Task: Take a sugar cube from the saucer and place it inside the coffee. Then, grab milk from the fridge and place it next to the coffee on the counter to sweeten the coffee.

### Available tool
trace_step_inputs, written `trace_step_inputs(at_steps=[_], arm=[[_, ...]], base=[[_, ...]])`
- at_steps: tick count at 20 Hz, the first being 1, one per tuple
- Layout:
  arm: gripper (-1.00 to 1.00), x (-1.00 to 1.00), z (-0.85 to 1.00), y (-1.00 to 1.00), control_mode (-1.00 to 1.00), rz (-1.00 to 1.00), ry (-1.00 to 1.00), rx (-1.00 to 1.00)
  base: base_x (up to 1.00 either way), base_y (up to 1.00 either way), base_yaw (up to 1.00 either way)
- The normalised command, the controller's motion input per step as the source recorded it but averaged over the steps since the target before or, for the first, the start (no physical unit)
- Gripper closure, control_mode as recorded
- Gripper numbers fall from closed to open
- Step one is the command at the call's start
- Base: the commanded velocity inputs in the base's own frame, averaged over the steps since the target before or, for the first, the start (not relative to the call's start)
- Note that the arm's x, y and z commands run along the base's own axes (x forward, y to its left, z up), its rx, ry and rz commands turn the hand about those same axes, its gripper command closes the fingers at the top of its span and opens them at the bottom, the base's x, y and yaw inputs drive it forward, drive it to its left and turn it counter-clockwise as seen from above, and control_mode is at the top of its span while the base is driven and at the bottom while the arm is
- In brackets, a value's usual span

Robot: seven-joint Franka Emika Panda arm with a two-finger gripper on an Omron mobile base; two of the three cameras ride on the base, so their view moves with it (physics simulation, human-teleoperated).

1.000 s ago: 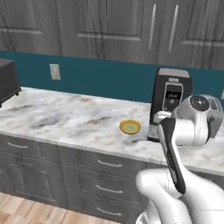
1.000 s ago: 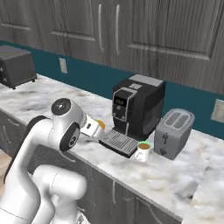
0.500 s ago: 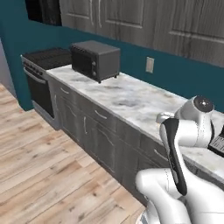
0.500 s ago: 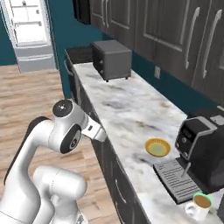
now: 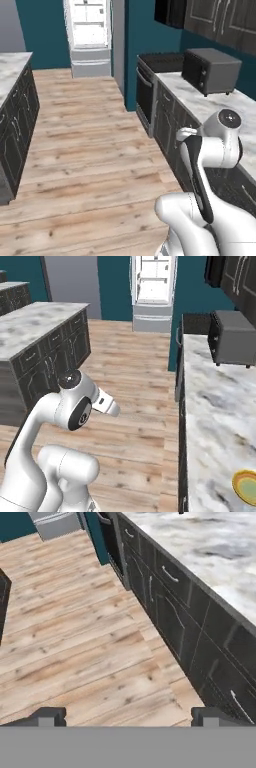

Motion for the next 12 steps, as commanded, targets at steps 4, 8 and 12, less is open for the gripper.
trace_step_inputs(at_steps=[4,8,12], arm=[[-1.00,0.00,0.00,0.00,1.00,0.00,0.00,0.00],[-1.00,0.00,0.00,0.00,1.00,0.00,0.00,0.00],[-1.00,0.00,0.00,0.00,1.00,0.00,0.00,0.00]], base=[[0.97,0.19,0.41],[1.00,0.01,0.25],[1.00,-0.04,0.14]])
